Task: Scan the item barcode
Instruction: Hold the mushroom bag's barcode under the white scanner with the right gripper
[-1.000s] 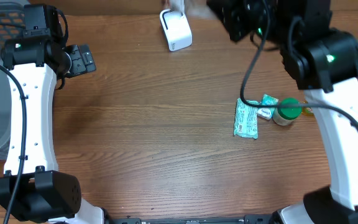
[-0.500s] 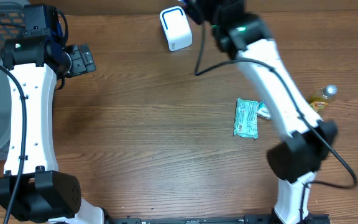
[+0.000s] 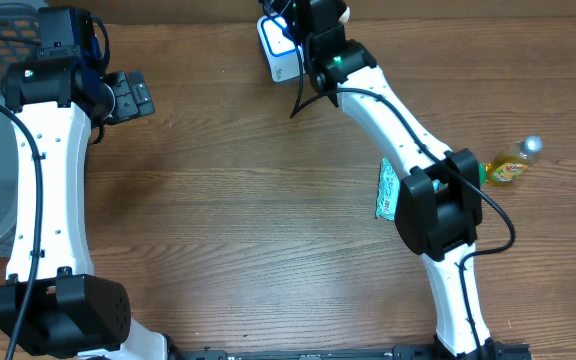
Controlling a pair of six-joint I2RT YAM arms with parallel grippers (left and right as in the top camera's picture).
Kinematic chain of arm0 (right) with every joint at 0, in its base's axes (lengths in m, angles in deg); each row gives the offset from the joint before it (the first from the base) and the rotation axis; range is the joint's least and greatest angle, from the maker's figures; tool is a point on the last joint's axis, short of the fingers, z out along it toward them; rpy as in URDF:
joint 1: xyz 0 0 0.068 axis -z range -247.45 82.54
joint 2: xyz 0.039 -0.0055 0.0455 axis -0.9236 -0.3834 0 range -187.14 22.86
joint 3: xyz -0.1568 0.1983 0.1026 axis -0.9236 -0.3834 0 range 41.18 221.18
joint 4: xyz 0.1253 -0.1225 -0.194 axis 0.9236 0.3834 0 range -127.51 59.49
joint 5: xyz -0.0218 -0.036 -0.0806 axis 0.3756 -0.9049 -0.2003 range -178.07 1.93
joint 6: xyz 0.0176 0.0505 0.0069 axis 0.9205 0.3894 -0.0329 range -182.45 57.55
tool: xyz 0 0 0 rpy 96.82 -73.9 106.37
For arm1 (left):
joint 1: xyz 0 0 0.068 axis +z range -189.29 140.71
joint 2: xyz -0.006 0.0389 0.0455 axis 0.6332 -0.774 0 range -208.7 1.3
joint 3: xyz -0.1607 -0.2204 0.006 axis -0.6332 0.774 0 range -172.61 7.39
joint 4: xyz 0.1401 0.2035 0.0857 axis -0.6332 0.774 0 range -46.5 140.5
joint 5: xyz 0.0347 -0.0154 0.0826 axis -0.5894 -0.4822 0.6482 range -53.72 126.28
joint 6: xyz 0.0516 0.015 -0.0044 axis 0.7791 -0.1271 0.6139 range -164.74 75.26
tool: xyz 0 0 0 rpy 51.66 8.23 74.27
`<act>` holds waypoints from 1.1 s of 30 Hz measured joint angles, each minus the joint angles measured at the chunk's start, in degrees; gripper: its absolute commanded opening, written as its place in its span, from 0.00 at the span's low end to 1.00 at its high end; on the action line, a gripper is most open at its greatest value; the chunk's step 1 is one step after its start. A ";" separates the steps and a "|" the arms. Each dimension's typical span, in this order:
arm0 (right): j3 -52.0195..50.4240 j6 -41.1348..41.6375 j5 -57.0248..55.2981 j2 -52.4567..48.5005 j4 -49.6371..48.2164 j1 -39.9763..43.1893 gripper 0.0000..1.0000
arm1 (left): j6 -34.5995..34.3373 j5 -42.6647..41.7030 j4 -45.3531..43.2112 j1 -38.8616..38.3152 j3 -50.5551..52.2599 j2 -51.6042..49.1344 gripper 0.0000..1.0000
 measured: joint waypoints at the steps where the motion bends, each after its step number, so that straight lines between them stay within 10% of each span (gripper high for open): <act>1: 0.00 -0.02 -0.35 -0.57 -0.35 0.00 0.11 | 0.00 0.00 0.04 0.00 0.00 0.00 1.00; 33: 0.00 0.52 2.14 -2.89 9.40 -4.85 0.10 | 0.00 0.00 0.02 0.00 0.00 0.00 1.00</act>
